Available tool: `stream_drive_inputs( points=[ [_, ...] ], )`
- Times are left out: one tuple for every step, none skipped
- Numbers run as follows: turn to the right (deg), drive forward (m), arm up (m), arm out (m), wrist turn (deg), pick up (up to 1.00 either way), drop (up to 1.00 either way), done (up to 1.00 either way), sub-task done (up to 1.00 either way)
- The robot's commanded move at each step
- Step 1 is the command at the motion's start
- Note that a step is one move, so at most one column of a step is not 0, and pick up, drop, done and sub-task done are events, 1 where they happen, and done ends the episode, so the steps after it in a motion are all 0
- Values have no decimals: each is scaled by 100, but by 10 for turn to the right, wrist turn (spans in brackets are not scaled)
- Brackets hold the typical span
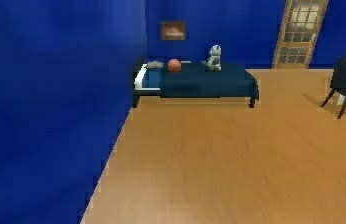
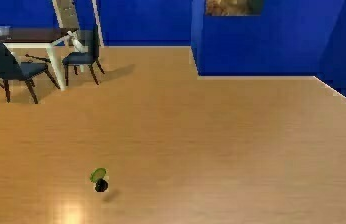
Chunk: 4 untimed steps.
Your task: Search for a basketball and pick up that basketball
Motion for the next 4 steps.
stream_drive_inputs(
  points=[
    [450,0,0,0,0,0,0,0,0],
    [360,0,0,0,0,0,0,0,0],
    [0,5,0,0,0,0,0,0,0],
    [-450,0,0,0,0,0,0,0,0]
  ],
)
